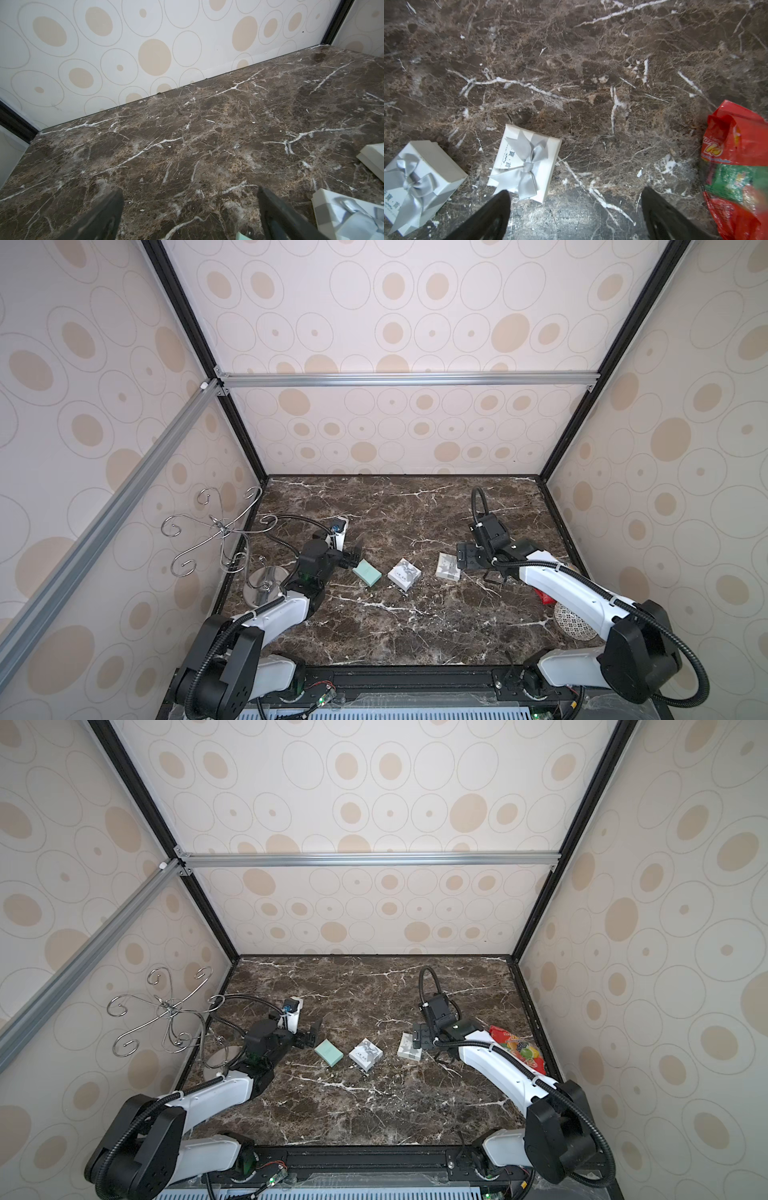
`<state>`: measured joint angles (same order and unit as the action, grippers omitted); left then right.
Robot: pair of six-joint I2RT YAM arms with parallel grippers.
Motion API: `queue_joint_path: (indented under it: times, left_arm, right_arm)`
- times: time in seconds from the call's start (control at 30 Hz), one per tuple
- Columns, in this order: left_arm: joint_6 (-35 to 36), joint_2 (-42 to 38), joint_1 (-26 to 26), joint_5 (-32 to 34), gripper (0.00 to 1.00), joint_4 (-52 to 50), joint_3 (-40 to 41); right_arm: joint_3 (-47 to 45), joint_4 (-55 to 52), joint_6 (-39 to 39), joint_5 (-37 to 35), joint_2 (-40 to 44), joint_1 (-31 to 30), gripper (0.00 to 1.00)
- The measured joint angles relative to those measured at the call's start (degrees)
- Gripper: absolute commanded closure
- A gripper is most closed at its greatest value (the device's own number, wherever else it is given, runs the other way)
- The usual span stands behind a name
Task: Take the rings out of the lift-off lid box
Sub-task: Pick up the jewelry box from the center of the board.
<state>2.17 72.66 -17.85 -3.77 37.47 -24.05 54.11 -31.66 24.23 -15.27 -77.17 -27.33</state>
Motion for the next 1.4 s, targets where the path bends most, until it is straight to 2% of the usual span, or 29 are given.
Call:
queue_joint_path:
  times: [0.57, 1.03, 1.27, 1.4]
  left_arm:
    - [-5.8, 4.3, 0.0, 0.6, 0.0, -8.1, -3.9]
    - [-10.8, 6.3, -0.4, -4.3, 0.0, -10.7, -4.8]
    - [-9.6, 8.2, -3.9, -4.7, 0.0, -11.6, -6.5]
    - [-7.4, 8.1, -6.9, -3.9, 0.0, -11.5, -8.0]
  right_arm:
    - [0.6, -0.2, 0.4, 0.0, -1.7, 0.0, 0.0]
    - [0.9, -0.2, 0.4, 0.2, -2.1, 0.0, 0.0]
    - [1.6, -0.1, 1.6, 1.7, -3.8, -0.6, 0.0]
    - [2.2, -0.7, 3.7, 1.9, -5.2, -3.1, 0.0]
